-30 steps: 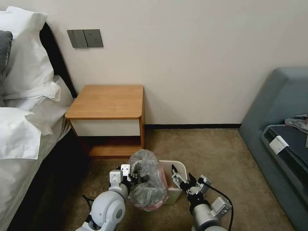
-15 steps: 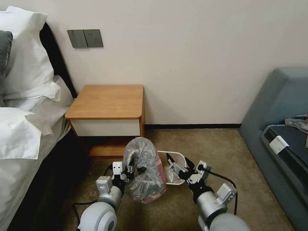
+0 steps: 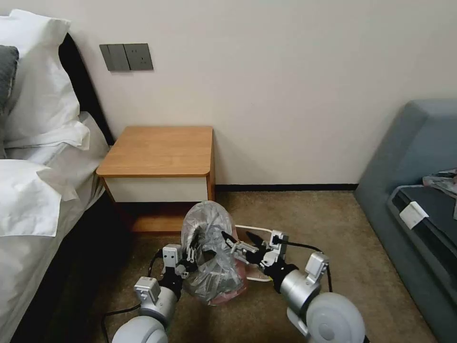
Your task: Pick up the garbage bag from the table and place it over the trash can.
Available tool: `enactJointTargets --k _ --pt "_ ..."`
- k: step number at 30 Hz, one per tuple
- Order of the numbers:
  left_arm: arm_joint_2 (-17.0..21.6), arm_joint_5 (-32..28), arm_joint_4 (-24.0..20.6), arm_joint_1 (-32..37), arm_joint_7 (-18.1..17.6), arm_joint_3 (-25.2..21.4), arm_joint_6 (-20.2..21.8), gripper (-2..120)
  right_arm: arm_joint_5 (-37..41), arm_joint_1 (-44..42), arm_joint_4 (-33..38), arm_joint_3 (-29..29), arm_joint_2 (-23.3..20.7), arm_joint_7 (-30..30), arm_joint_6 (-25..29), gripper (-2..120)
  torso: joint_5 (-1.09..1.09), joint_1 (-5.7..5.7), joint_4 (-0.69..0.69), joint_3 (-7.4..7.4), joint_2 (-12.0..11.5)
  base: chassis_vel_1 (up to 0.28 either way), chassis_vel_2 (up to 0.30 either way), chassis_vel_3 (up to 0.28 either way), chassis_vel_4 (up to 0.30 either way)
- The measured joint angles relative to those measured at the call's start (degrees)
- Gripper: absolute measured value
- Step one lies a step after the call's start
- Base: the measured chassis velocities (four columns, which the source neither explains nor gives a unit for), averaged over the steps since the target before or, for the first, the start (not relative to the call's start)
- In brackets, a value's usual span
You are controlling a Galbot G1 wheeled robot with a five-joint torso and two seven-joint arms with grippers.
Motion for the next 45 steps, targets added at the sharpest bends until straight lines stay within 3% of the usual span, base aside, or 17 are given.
enactJointTargets --k 4,7,14,30,39,45 --pt "-0.3 0.1 -0.3 0.5 0.0 -0.1 -0.1 5 0.4 0.5 -1.2 -0.9 0.6 0.1 0.2 96 0.0 0.0 0.0 0.0 0.0 0.0 0.0 0.0 0.0" --pt "-0.5 -0.5 -0.8 1.1 -0.1 -0.2 -0.1 5 2.5 1.1 -1.9 -1.8 1.6 1.3 0.9 81 0.0 0.0 0.0 0.0 0.0 0.0 0.0 0.0 0.0" --pt "-0.7 -2.3 -1.3 1.5 -0.4 -0.5 0.2 5 3.1 0.8 -1.9 -2.1 2.6 0.9 1.2 61 0.0 0.0 0.0 0.0 0.0 0.0 0.0 0.0 0.0" --pt "-1.7 -6.8 -2.2 1.9 -2.6 -0.7 2.6 5 -2.5 -0.5 -2.3 -2.6 4.4 -1.6 2.9 0 0.0 0.0 0.0 0.01 0.0 0.0 0.0 0.0 0.0" --pt "-2.2 -8.0 -2.3 2.2 -4.2 -0.8 3.4 5 -3.1 -0.6 -0.8 -0.6 4.3 -1.9 3.3 0 0.0 0.0 0.0 0.01 0.0 0.0 0.0 0.0 0.0" --pt "-2.4 -8.3 -1.9 2.0 -4.8 -1.6 3.7 5 -2.6 -0.6 2.0 4.5 2.2 -1.9 3.0 0 0.0 0.0 0.0 0.01 0.0 0.0 0.0 0.0 0.0"
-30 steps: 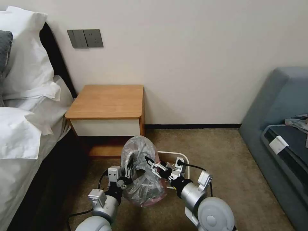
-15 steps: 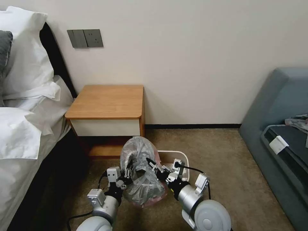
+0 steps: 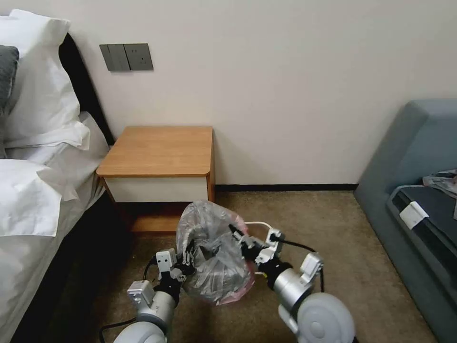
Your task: Pick up the garbage bag from the table and place it over the trash can.
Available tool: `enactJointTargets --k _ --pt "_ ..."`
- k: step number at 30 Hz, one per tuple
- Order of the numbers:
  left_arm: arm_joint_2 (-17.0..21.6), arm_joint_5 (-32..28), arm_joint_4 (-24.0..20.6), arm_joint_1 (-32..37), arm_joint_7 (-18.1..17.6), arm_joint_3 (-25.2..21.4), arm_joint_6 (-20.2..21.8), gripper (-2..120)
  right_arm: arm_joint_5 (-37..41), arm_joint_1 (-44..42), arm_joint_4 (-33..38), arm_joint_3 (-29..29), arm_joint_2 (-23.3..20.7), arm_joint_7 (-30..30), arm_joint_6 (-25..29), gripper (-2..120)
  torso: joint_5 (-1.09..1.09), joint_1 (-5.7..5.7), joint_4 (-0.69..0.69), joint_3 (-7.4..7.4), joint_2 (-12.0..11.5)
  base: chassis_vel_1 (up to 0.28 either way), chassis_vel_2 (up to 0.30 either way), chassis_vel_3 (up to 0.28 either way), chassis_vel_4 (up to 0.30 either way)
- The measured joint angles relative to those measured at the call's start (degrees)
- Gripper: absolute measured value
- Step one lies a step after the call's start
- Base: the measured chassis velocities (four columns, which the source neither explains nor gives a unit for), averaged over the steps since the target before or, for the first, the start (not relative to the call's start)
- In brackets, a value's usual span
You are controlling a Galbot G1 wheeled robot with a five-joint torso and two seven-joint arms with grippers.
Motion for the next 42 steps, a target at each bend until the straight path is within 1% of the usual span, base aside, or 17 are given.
enactJointTargets --k 1,4,12,15,19,22,23,26,27,29,34,42 --pt "0.0 0.0 0.0 0.0 0.0 0.0 0.0 5 0.0 0.0 0.0 0.0 0.0 0.0 0.0 0 0.0 0.0 0.0 0.0 0.0 0.0 0.0 0.0 0.0" --pt "0.0 -0.9 -0.1 -0.2 -0.2 -0.2 0.4 5 1.2 0.8 0.1 2.9 -1.5 0.1 -0.3 0 0.0 0.0 0.0 0.0 0.0 0.0 0.0 0.0 0.0" --pt "0.2 -1.4 -0.1 -0.4 -0.1 -0.3 0.6 5 4.1 4.3 -1.9 4.5 -2.8 2.2 -2.1 0 0.01 0.0 0.0 0.0 0.0 0.0 0.0 0.0 0.0" --pt "0.3 -1.5 -0.4 -0.2 1.1 -0.6 0.6 5 6.4 7.6 -3.6 4.5 -3.6 5.7 -3.9 0 0.0 0.0 0.0 0.0 0.0 0.0 0.0 0.0 0.0" --pt "0.1 -1.5 -0.4 -0.1 2.0 -0.9 0.6 5 7.5 9.7 -4.2 4.4 -4.5 7.8 -5.7 0 0.0 0.0 0.0 0.0 0.0 0.0 0.0 0.0 0.0" --pt "-0.4 -2.1 -0.4 0.2 3.2 -1.7 0.5 5 10.3 11.5 -4.7 4.9 -6.0 11.4 -9.2 0 0.0 0.0 0.01 0.0 0.0 0.0 0.0 0.0 0.0" --pt "-0.4 -2.1 -0.4 0.2 3.2 -1.7 0.5 5 10.3 11.5 -4.7 4.9 -6.0 11.4 -9.2 0 0.0 0.0 0.01 0.0 0.0 0.0 0.0 0.0 0.0" --pt "-0.7 -4.0 -0.8 0.3 3.6 -2.5 0.6 5 13.6 11.9 -4.7 6.2 -6.6 14.1 -12.0 0 0.0 0.0 0.0 0.0 0.0 0.0 0.0 0.0 0.0" --pt "-0.7 -4.0 -0.8 0.3 3.6 -2.5 0.6 5 13.6 11.9 -4.7 6.2 -6.6 14.1 -12.0 0 0.0 0.0 0.0 0.0 0.0 0.0 0.0 0.0 0.0" --pt "-0.8 -5.1 -0.9 0.3 4.5 -3.2 0.6 5 15.4 11.5 -4.7 7.1 -6.9 14.7 -13.1 0 0.0 0.0 0.0 0.0 0.0 0.0 0.0 0.0 0.0" --pt "-1.0 -7.5 -0.9 0.0 5.6 -4.4 0.6 5 19.0 10.6 -4.3 8.1 -7.0 15.9 -13.5 0 0.0 0.0 0.0 0.0 0.0 0.0 0.0 0.0 0.0" --pt "-1.7 -11.2 -0.7 -0.7 5.9 -5.5 1.4 5 21.1 8.8 -2.5 8.9 -7.4 15.2 -13.4 0 -0.01 0.0 0.0 0.0 0.0 0.0 0.0 0.0 0.0"
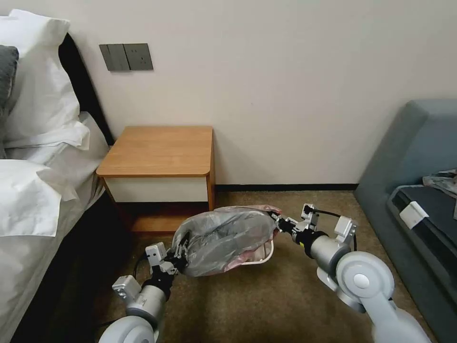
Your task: Pick up the garbage bag from the table and place it over the trash can.
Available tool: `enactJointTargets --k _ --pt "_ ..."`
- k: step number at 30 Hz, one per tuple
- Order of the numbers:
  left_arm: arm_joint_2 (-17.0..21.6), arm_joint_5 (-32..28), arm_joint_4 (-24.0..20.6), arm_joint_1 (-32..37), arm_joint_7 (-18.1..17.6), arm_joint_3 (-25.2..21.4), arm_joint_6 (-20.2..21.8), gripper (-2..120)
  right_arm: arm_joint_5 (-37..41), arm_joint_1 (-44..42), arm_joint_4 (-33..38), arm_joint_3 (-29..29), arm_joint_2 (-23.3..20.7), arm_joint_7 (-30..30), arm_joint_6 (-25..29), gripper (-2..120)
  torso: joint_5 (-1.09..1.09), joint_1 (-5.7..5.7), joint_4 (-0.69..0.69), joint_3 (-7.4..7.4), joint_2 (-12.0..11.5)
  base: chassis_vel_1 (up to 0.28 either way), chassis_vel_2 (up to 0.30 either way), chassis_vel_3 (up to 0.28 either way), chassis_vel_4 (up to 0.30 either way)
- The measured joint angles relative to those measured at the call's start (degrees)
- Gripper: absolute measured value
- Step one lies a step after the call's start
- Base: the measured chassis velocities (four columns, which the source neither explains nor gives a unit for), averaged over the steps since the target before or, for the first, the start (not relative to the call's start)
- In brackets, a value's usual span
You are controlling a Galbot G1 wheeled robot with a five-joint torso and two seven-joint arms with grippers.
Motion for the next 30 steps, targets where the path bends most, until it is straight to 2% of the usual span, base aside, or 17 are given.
enactJointTargets --k 7,9,10,13,14,16,18,20,22,23,24,25,30 --pt "0.2 -3.2 0.2 -0.6 -0.1 -0.8 0.9 5 0.0 -2.2 1.9 0.2 0.5 -1.7 0.4 -1 0.0 0.0 0.0 0.0 0.0 0.0 0.0 0.0 0.0" --pt "0.3 -3.6 0.4 -0.7 -0.2 -1.0 0.9 5 -0.1 -2.7 2.9 0.4 1.0 -2.2 1.5 10 0.0 0.0 0.0 0.0 0.0 0.0 0.0 0.0 0.0" --pt "0.3 -3.6 0.4 -0.7 -0.2 -1.0 0.9 5 -0.1 -2.7 2.9 0.4 1.0 -2.2 1.5 10 0.0 0.0 0.0 0.0 0.0 0.0 0.0 0.0 0.0" --pt "0.6 -3.5 0.7 -0.9 -1.1 -1.1 1.1 5 -0.1 -4.4 5.5 1.1 1.6 -2.6 2.6 25 0.0 0.0 0.0 0.0 0.0 0.0 0.0 0.0 0.0" --pt "0.6 -3.5 0.7 -0.9 -1.1 -1.1 1.1 5 -0.1 -4.4 5.5 1.1 1.6 -2.6 2.6 25 0.0 0.0 0.0 0.0 0.0 0.0 0.0 0.0 0.0" --pt "0.5 -3.1 1.1 -1.4 -2.7 -1.1 1.4 5 -0.2 -6.2 7.2 1.7 2.0 -2.6 3.2 36 0.0 0.0 0.0 0.0 0.0 0.0 0.0 0.0 0.0" --pt "0.5 -2.7 1.3 -1.6 -3.0 -1.2 1.4 5 -0.2 -6.8 7.9 1.9 2.2 -2.4 3.5 38 0.0 0.0 0.0 0.0 0.0 0.0 0.0 0.0 0.0" --pt "0.3 -2.4 1.6 -1.9 -3.2 -1.2 1.5 5 -0.3 -8.2 9.4 2.5 2.6 -2.1 4.0 51 0.0 0.0 0.0 0.0 0.0 0.0 0.0 0.0 0.0" --pt "0.2 -2.3 1.7 -1.9 -3.3 -1.2 1.5 5 -0.3 -8.8 9.9 2.7 2.8 -2.0 4.2 52 0.0 0.0 0.0 0.0 0.0 0.0 0.0 0.0 0.0" --pt "0.1 -2.3 1.7 -2.0 -3.4 -1.2 1.5 5 -0.4 -9.7 11.0 2.9 3.2 -1.8 4.7 61 0.0 0.0 -0.01 0.0 0.0 0.0 0.0 0.0 0.0" --pt "0.1 -2.3 1.7 -2.0 -3.4 -1.2 1.5 5 -0.4 -9.7 11.0 2.9 3.2 -1.8 4.7 61 0.0 0.0 -0.01 0.0 0.0 0.0 0.0 0.0 0.0" --pt "0.1 -2.3 1.7 -2.0 -3.6 -1.2 1.5 5 -0.3 -10.9 12.5 3.1 3.6 -1.4 5.4 69 0.0 0.0 0.0 0.0 0.0 0.0 0.0 0.0 0.0" --pt "0.0 -2.2 1.6 -1.9 -4.3 -1.1 1.6 5 1.2 -12.6 15.6 2.9 4.3 0.1 6.0 81 0.0 0.0 0.0 0.0 0.0 0.0 0.0 0.0 0.0"
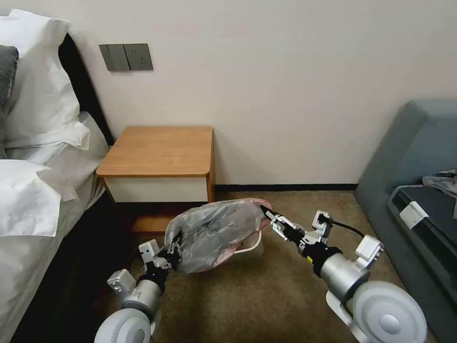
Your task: Pick up the garbage bag from the table and place it over the trash can.
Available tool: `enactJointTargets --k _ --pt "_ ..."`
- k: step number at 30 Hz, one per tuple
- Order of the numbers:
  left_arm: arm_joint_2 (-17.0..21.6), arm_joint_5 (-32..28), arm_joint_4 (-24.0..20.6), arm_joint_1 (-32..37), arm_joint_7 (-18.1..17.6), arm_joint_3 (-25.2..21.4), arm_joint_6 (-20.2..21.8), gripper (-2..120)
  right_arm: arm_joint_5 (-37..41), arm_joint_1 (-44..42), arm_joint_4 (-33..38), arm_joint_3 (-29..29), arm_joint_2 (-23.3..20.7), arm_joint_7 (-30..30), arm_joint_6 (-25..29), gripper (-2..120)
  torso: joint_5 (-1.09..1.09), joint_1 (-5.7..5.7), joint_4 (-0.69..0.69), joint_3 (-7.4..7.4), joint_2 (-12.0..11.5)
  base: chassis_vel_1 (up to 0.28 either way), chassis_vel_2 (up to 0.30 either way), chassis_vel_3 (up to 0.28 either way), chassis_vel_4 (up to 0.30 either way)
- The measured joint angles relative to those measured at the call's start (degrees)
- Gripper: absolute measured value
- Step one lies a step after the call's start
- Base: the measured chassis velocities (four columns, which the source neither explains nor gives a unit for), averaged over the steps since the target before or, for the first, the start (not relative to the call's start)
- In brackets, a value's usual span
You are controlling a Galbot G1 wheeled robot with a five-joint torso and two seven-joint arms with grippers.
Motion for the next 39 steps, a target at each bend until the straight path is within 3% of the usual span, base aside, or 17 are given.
enactJointTargets --k 2,5,11,15,20,25,39 --pt "0.0 -0.1 -0.1 -0.1 -0.8 0.0 0.0 5 3.7 -0.4 1.7 -0.1 0.3 3.2 0.1 92 0.0 0.0 0.0 0.0 0.0 0.0 0.0 0.0 0.0" --pt "-0.1 -0.2 -0.3 -0.2 -2.0 0.1 0.0 5 9.8 -0.2 2.1 -0.6 0.3 7.5 0.1 99 0.0 0.0 0.0 0.0 0.0 0.0 0.0 0.0 0.0" --pt "-0.1 0.1 -1.1 -0.2 -3.7 0.2 0.0 5 25.3 2.0 2.1 -3.1 0.7 18.1 0.2 100 0.0 0.0 0.0 0.01 0.0 0.0 0.0 0.0 0.0" --pt "0.0 1.0 -2.0 0.0 -3.9 0.3 0.0 5 30.3 3.3 2.1 -5.3 1.9 22.8 0.9 100 0.0 0.0 0.0 0.01 0.0 0.0 0.0 0.0 0.0" --pt "0.1 2.0 -3.1 0.5 -3.9 0.3 -0.1 5 30.4 4.1 2.1 -7.1 2.4 23.1 1.0 100 0.0 0.0 0.0 0.01 0.0 0.0 0.0 0.0 0.0" --pt "0.1 3.5 -4.3 0.9 -3.8 0.4 -0.3 5 25.6 5.9 2.0 -10.0 2.3 22.4 1.1 100 0.0 0.0 0.0 0.01 0.0 0.0 0.0 0.0 0.0" --pt "0.4 8.3 -6.4 1.7 -2.3 0.8 -1.6 5 19.3 6.2 1.0 -11.0 1.7 21.8 1.0 100 0.0 0.0 0.0 0.01 0.0 0.0 0.0 0.0 0.0"
